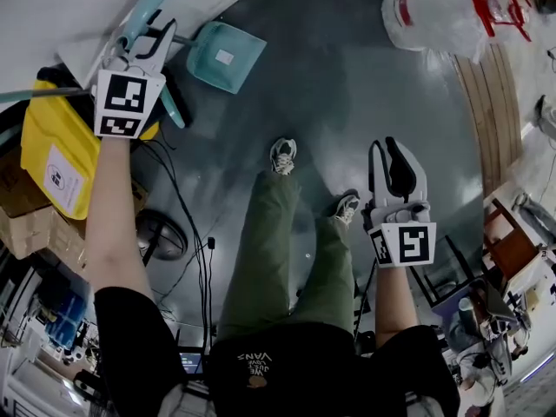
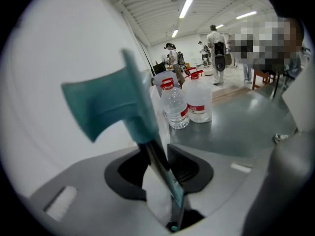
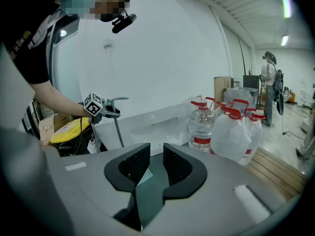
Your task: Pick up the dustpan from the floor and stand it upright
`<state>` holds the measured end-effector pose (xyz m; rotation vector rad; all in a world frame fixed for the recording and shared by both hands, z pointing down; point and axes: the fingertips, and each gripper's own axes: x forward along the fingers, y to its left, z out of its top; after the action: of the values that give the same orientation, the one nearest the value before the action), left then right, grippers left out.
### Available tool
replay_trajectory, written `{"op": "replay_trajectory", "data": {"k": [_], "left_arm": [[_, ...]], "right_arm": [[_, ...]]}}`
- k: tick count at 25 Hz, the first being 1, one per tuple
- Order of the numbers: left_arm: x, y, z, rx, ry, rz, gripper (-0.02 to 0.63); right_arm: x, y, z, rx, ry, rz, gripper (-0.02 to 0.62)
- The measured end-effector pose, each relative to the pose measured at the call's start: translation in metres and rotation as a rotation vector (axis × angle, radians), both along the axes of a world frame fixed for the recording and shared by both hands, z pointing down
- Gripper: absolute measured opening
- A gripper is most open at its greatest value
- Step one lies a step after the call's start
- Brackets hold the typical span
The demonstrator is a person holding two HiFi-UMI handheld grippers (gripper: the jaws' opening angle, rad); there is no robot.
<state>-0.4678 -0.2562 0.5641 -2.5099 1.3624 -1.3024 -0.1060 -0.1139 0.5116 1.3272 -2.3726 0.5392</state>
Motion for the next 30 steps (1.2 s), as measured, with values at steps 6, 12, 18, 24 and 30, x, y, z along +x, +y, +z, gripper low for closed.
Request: {"op": "replay_trajectory", "data": {"k": [6,12,18,24,30], "left_arm": [[-0.006,0.015,-0.003,-0.032,0.077,-0.132,0.214],[-0.014,0.058,-0.006,-0.034,0.115,-0.29,0.268],[0.013,0.121,-0.041,0.004,0.188,-0.405,0.267],[0.091,0.172,-0.108,0.111,0.274,-0.38,0.267],[0.167,0.218,-0.17,0.161,0.418,-0.378,0.265]], "right_arm": [[0.016,0.003,-0.018,0.02,-0.013,0.005,0.083],[0.037,0.011,-0.046,0.066,-0.031,-0.003,0.083],[0.072,0.032,-0.088,0.114,-0.055,-0.014,0.083],[0.116,0.067,-0.13,0.145,-0.072,-0.031,0.083],[0.158,0.096,-0.183,0.189,-0.081,-0.024,0.083]]}}
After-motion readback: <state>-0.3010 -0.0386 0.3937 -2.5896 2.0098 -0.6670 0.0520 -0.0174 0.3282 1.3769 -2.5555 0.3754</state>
